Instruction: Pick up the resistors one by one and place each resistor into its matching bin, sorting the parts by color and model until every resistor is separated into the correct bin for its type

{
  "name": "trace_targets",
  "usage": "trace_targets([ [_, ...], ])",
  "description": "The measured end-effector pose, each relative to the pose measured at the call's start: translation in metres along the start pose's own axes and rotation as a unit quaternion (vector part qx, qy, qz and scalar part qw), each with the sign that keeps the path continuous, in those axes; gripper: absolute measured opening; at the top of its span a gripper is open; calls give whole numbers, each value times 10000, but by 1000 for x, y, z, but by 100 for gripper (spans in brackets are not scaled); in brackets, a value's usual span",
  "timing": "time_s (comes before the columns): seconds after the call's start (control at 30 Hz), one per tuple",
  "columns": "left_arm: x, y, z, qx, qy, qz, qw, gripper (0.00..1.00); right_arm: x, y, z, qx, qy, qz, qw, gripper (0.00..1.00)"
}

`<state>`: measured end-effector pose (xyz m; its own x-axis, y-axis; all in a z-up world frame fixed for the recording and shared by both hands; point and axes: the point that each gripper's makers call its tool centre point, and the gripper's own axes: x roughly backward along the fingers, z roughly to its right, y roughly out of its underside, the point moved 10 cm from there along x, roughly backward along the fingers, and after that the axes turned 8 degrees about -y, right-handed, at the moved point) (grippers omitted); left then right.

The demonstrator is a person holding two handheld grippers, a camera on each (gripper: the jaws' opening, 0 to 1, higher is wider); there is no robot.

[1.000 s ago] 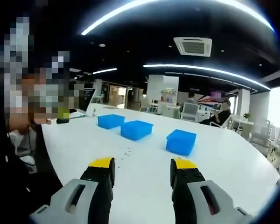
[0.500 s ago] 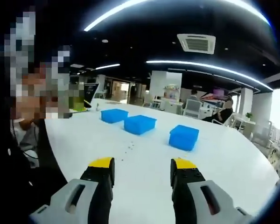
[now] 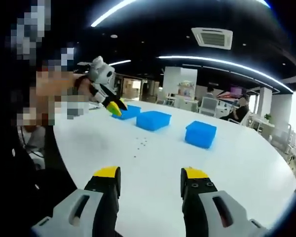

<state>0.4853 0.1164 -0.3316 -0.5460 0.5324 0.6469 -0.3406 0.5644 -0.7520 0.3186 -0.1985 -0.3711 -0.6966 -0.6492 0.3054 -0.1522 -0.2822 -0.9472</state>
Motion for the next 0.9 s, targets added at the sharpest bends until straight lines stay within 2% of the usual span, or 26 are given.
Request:
trace_targets([
  [0.07, -16, -5, -3, 30, 194, -296, 9994, 36, 0, 3, 1, -3, 7, -38, 10000, 50],
  [0.13, -29, -8, -6, -185, 207, -503, 9983, 34, 2, 6, 3, -48, 47, -40, 10000, 50],
  [0.17, -36, -9, -8, -179, 252, -531, 9981, 33, 2, 7, 4, -73, 63, -33, 9999, 50],
  [0.2, -43, -9, -8, -118, 294, -689, 9971, 33, 3, 8, 6, -95, 84, -30, 9999, 50],
  [0.27, -54, -8, -10, -380, 354, -922, 9944, 32, 4, 10, 8, -129, 135, -36, 9998, 50],
  [0.33, -64, -7, -10, -431, 385, -1074, 9925, 30, 5, 12, 9, -169, 174, -33, 9997, 50],
  [0.47, -77, -5, -11, -483, 497, -1296, 9891, 26, 7, 16, 12, -238, 246, -49, 9994, 50],
  [0.67, -83, 1, -11, -550, 541, -1492, 9858, 21, 8, 20, 13, -324, 302, -47, 9990, 50],
  [0.9, -86, 4, -15, -560, 490, -1528, 9855, 16, 7, 23, 13, -356, 290, -34, 9989, 50],
])
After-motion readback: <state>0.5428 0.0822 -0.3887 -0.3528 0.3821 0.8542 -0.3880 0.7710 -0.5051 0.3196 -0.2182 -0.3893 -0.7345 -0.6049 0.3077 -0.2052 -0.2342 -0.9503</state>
